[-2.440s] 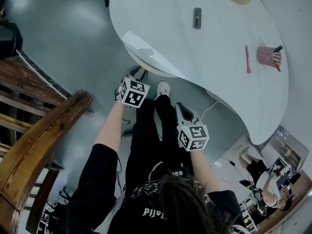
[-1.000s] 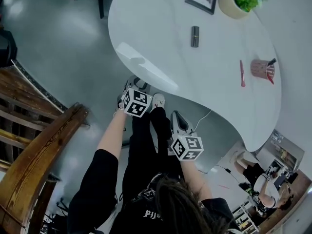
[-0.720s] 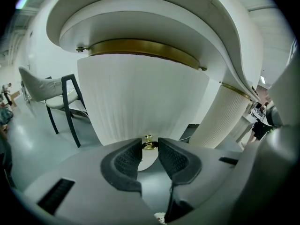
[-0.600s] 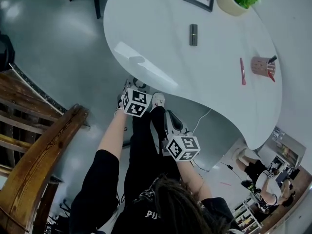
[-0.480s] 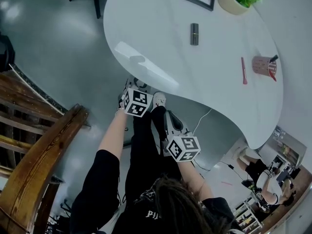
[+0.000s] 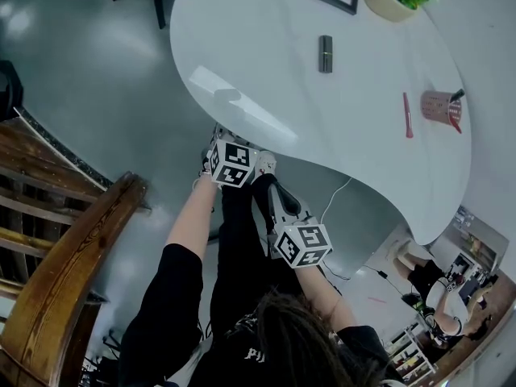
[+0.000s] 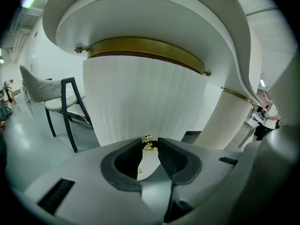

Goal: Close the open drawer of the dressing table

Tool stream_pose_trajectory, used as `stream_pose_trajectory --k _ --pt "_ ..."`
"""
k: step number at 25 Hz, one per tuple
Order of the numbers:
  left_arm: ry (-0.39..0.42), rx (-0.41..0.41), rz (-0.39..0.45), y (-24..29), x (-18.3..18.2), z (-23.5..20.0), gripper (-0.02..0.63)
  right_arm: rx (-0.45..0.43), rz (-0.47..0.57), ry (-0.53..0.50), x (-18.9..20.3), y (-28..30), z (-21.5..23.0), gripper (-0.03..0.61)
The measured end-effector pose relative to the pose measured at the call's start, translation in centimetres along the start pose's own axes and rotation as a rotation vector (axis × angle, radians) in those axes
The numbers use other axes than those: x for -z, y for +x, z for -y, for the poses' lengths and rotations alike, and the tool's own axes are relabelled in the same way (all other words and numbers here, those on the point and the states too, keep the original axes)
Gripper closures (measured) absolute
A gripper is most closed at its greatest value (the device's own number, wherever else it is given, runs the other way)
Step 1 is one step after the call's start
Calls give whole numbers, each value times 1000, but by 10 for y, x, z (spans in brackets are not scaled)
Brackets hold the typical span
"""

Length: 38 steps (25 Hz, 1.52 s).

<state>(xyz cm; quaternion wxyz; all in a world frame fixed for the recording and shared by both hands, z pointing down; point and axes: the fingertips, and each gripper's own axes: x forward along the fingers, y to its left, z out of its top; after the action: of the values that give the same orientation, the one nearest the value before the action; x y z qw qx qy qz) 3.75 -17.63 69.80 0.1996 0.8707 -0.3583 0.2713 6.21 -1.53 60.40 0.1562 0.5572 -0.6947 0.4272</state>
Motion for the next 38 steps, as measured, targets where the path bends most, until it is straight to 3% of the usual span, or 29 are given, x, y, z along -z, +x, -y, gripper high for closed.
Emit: stream_pose_trajectory --k 7,13,38 --pt "2 9 40 7 -4 -2 497 -16 -12 -37 3 5 -3 552" --pt "-20 5 51 9 -4 -2 497 -36 12 11 0 4 -5 552" --pt "21 1 43 14 -7 -1 496 -33 54 -16 -1 -13 0 552"
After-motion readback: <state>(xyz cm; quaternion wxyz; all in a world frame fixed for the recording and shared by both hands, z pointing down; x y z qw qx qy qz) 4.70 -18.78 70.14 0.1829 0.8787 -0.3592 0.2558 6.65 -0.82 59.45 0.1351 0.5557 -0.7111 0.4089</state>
